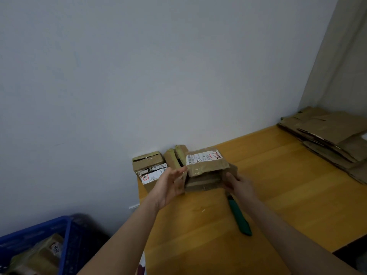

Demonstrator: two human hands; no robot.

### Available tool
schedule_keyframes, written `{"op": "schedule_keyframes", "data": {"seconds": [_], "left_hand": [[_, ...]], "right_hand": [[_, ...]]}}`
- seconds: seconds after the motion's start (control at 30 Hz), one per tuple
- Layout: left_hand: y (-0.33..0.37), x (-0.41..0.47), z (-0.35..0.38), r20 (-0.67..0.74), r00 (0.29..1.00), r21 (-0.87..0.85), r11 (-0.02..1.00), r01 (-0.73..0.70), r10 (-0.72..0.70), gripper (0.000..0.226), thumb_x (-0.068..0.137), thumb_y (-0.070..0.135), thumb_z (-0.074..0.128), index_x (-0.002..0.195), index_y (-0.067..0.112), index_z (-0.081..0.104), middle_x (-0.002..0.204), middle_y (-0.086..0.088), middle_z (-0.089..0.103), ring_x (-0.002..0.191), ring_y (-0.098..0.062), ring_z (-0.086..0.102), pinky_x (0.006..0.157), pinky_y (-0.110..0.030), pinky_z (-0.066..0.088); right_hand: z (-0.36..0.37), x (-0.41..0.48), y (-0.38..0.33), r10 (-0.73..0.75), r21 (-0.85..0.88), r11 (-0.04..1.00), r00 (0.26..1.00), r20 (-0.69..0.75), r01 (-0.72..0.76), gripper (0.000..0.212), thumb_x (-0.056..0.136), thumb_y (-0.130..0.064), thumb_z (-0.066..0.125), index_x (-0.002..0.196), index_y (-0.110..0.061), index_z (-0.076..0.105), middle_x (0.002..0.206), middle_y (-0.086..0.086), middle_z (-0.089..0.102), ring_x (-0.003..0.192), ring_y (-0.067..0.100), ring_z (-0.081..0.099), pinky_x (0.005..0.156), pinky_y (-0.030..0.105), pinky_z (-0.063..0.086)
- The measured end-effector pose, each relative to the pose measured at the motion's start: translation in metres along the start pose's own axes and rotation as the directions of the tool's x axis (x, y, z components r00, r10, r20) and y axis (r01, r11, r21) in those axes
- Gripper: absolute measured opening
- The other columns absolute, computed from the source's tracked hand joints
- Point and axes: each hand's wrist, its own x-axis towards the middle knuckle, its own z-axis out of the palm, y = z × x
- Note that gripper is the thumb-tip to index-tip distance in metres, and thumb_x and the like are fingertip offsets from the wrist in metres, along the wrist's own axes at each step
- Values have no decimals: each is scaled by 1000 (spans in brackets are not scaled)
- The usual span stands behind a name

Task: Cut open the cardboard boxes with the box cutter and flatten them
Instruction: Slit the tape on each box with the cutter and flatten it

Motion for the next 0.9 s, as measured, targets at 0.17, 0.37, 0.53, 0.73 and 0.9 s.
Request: {"op": "schedule_keyframes", "data": {"seconds": [0.17,0.37,0.53,0.73,0.9], "left_hand": [[5,2,14,-30,998,72,996,58,-56,37,92,33,60,122,10,61,107,-9,72,92,-22,70,68,-34,58],[7,7,3,-93,996,101,995,-8,18,45,90,5,63,133,7,51,105,-11,73,94,-26,72,73,-35,59],[4,5,2,87,996,260,965,-29,6,62,83,-6,66,138,12,44,117,-18,68,103,-33,68,82,-39,58],[5,1,-3,119,992,422,903,-82,34,65,81,1,73,128,33,43,113,-3,68,101,-20,68,80,-31,56],[-1,3,-8,82,975,481,848,-222,209,66,77,-3,76,128,26,47,112,-1,67,105,-17,66,76,-24,56]], "right_hand": [[0,4,3,40,-21,999,991,126,-37,25,94,-6,57,117,-1,64,110,12,68,103,24,64,80,28,55],[-10,6,-5,144,-75,989,959,245,-130,47,92,-6,43,138,-16,48,137,7,51,130,25,42,106,42,36],[2,8,-5,173,-210,972,933,314,-109,74,75,-44,74,139,-22,46,128,3,59,120,27,54,103,47,41],[3,9,-1,106,-115,991,935,337,-70,64,74,-5,77,132,-19,52,119,9,65,99,26,69,74,33,57],[8,4,-5,20,-133,991,944,330,26,65,74,5,73,125,-32,54,123,5,61,111,24,61,83,38,57]]}}
